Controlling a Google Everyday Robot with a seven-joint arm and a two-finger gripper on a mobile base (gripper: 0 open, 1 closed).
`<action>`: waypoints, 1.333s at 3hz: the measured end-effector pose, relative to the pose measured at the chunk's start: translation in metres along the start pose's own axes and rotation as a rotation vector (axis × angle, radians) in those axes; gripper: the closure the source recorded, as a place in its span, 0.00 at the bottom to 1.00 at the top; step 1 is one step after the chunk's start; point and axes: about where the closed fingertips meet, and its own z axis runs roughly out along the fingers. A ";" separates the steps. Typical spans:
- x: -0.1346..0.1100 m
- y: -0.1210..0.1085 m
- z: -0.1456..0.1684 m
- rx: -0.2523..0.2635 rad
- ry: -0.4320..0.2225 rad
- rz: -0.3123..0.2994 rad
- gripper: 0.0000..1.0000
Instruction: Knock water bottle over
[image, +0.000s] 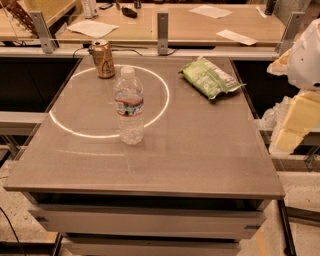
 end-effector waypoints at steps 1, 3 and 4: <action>0.000 0.000 0.000 0.000 0.000 0.000 0.00; 0.015 -0.025 0.007 -0.045 -0.260 0.214 0.00; 0.020 -0.033 0.011 -0.051 -0.465 0.275 0.00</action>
Offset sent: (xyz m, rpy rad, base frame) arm 0.0265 -0.0158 0.0210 0.3510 0.0372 -0.1621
